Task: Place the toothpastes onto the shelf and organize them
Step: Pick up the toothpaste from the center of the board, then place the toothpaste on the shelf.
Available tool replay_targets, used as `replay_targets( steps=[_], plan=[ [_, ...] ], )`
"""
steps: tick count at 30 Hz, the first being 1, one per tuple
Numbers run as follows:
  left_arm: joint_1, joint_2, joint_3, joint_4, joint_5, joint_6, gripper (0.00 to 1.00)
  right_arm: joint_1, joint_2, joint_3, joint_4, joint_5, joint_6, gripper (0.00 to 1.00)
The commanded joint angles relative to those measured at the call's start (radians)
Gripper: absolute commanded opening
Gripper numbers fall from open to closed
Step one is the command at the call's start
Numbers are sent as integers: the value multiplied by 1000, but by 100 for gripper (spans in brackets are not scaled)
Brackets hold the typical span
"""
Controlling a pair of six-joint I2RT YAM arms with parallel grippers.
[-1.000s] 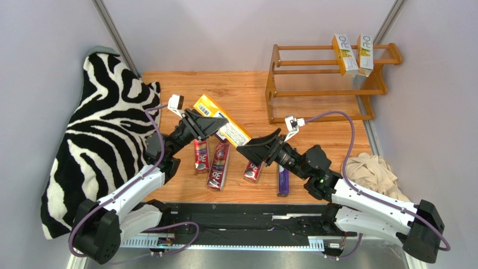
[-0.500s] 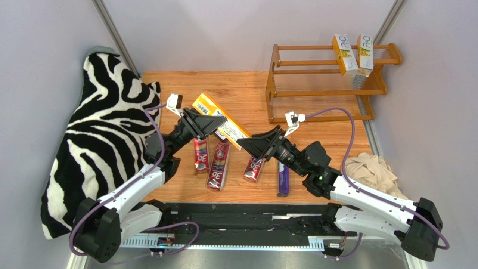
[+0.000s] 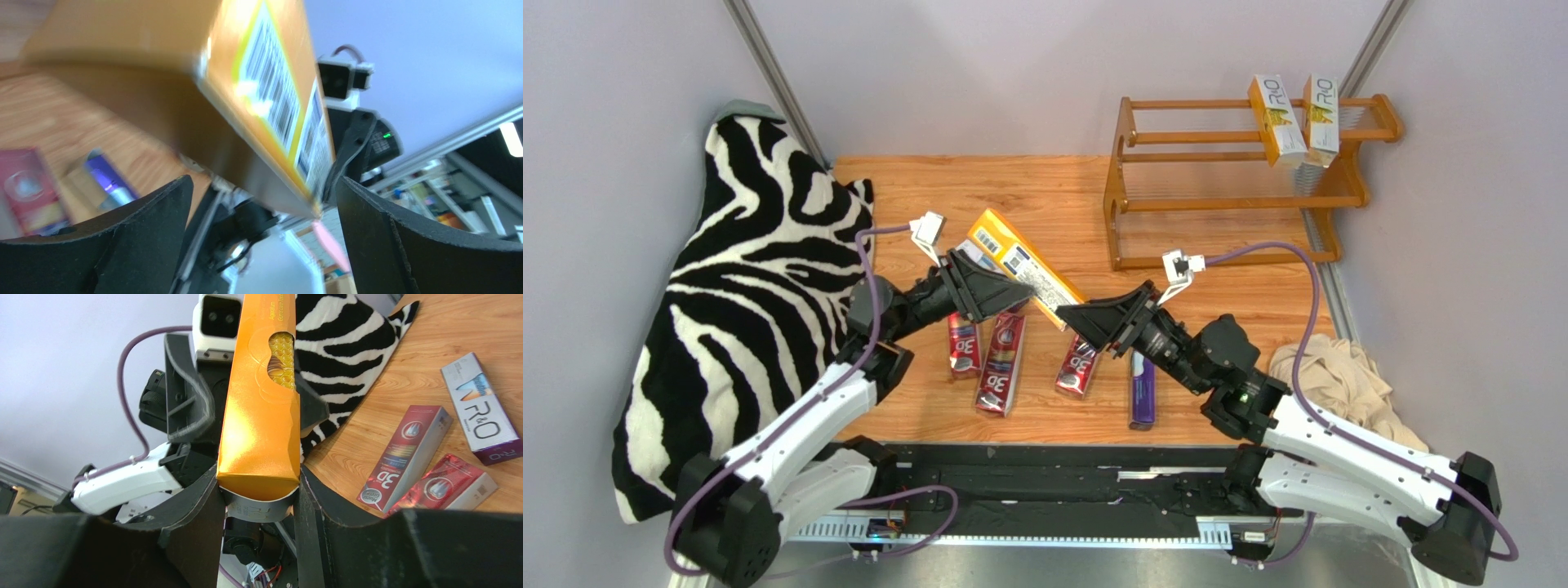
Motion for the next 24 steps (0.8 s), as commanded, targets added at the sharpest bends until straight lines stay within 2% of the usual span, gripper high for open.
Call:
replay_targets(
  steps=[1, 3, 9, 13, 18, 20, 24],
  plan=[
    [-4, -186, 72, -510, -3, 358, 96, 3, -78, 6, -19, 100, -6, 29],
    [-4, -274, 96, -711, -88, 482, 97, 3, -110, 3, -63, 132, -4, 28],
    [-4, -451, 118, -1004, -284, 624, 97, 1, -179, 15, -171, 212, -4, 28],
    [-4, -508, 112, -1071, -373, 636, 97, 1, -206, 39, -241, 250, -7, 28],
    [-4, -464, 115, -1069, -340, 636, 97, -3, -193, 125, -326, 291, -40, 28],
    [-4, -435, 110, -1068, -327, 639, 97, -14, -158, 206, -404, 290, -59, 30],
    [-4, -425, 86, -1045, -315, 633, 96, -94, -74, 345, -511, 217, -61, 30]
  ],
)
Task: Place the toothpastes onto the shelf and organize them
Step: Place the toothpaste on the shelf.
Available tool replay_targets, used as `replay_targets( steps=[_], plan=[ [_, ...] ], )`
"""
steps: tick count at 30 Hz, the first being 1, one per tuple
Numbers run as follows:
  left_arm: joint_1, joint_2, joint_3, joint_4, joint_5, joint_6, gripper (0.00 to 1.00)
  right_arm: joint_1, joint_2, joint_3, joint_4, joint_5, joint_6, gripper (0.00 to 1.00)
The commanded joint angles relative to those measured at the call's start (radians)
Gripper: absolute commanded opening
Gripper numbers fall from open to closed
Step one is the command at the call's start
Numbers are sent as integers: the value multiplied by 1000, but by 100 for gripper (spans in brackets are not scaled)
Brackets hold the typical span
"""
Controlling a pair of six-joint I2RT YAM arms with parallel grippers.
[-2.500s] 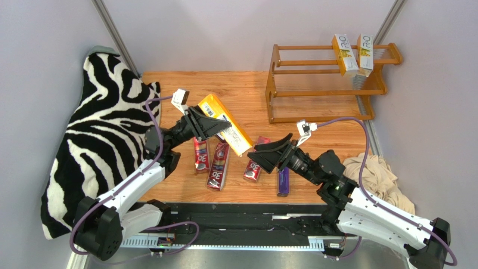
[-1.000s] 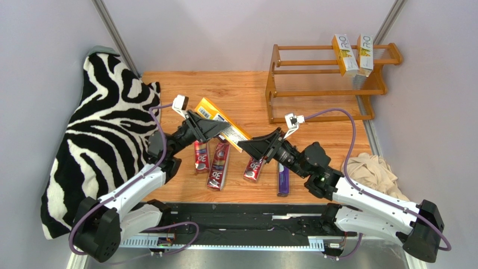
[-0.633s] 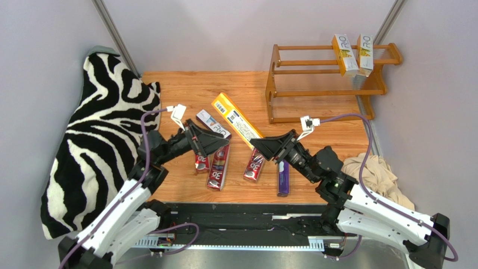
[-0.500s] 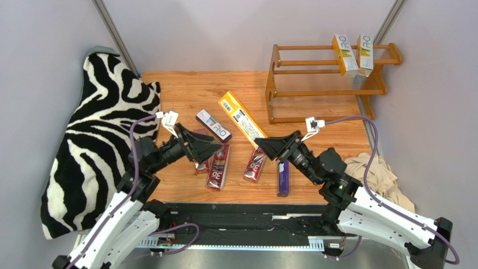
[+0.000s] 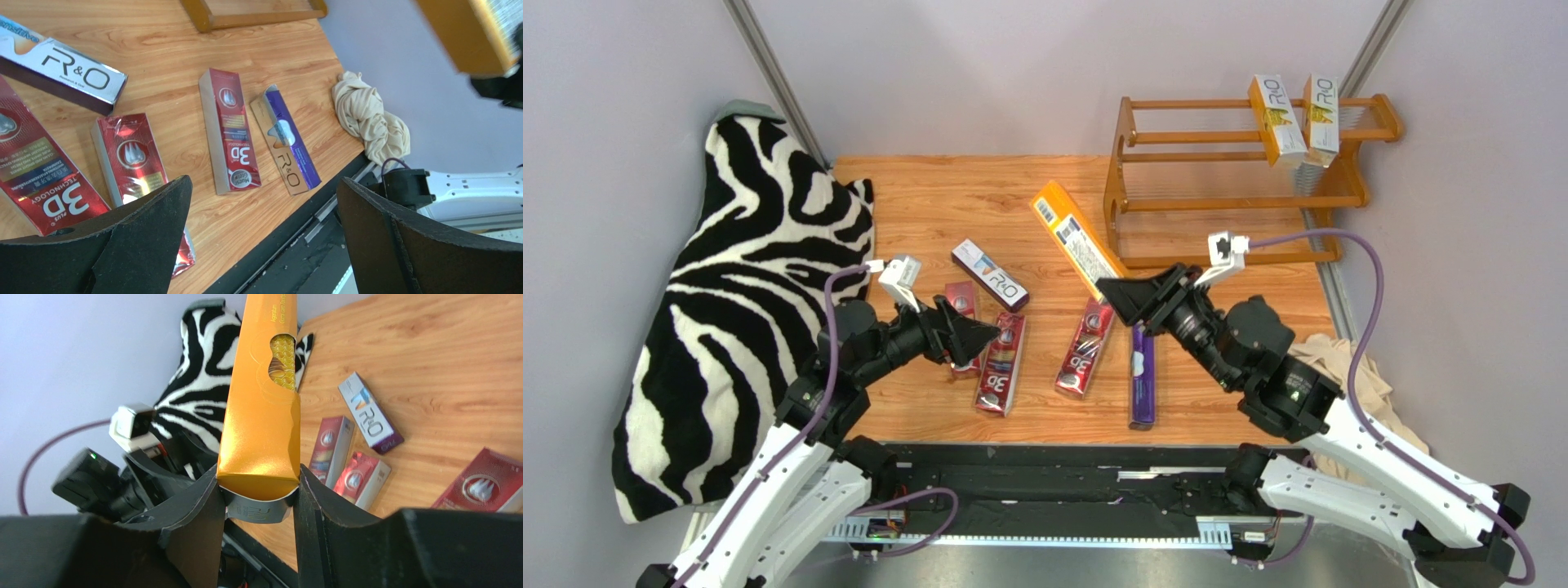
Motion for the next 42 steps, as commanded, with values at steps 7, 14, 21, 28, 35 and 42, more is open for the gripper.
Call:
replay_targets(
  steps=[7, 14, 21, 28, 35, 42],
  plan=[
    [-3, 0, -36, 6, 7, 31, 96, -312, 181, 335, -55, -323, 10, 30],
    [-3, -5, -62, -1, 7, 48, 96, -640, 267, 392, 46, -544, 168, 29],
    [-3, -5, -84, -8, 7, 76, 96, -857, 324, 338, 196, -622, 326, 28],
    [-3, -3, -102, -5, 9, 86, 96, -935, 402, 326, 177, -579, 357, 27],
    [-3, -5, -101, -1, 9, 88, 96, -1013, 465, 266, 246, -569, 418, 26],
    [-3, -5, -110, 2, 16, 88, 96, -1070, 519, 211, 351, -590, 486, 26]
  ],
)
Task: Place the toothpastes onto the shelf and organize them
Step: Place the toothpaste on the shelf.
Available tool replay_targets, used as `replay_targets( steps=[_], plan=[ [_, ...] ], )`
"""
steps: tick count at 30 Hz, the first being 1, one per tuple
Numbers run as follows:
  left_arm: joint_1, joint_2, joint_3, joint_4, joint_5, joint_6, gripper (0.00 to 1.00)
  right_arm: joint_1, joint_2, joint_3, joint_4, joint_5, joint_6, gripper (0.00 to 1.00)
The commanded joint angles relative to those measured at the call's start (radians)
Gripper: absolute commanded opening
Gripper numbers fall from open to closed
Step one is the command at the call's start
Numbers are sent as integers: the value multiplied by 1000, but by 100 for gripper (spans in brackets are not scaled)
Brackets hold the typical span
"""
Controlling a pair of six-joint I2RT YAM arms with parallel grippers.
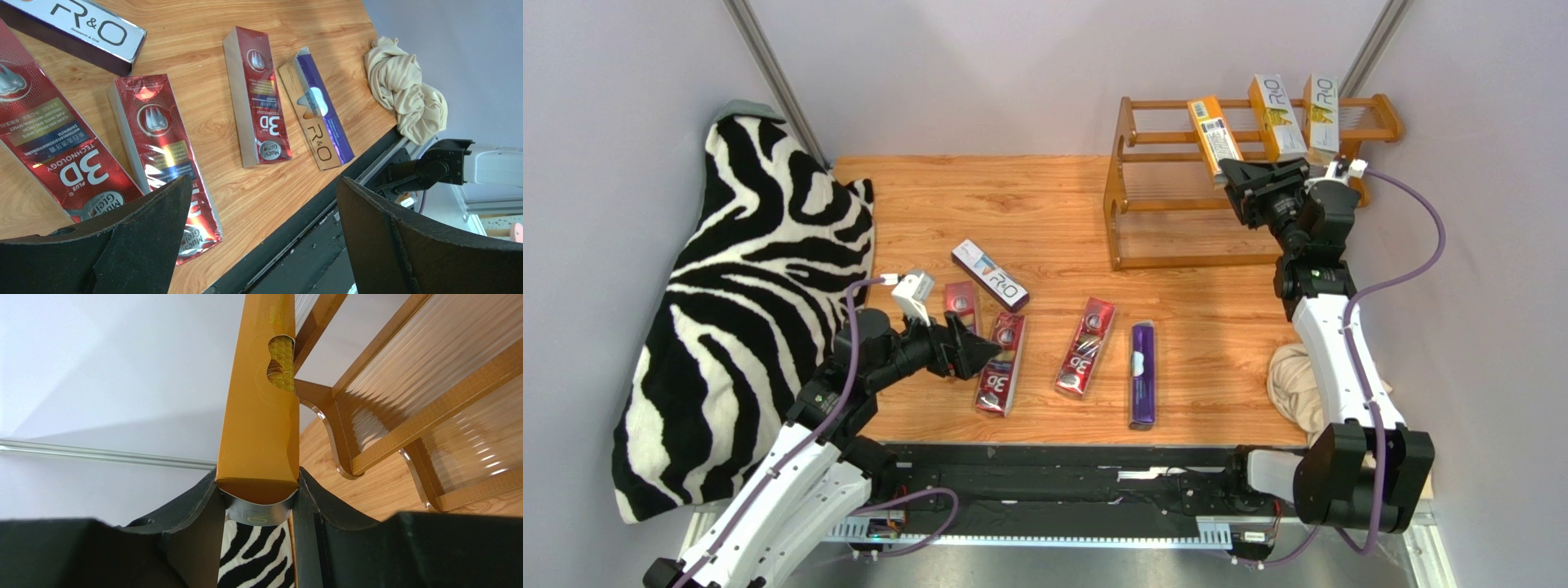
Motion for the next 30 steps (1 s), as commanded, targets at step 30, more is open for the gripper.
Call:
replay_targets(
  steps=[30],
  plan=[
    [-3, 15, -17, 45, 48, 22, 94, -113, 252, -184, 601, -34, 281, 25]
  ],
)
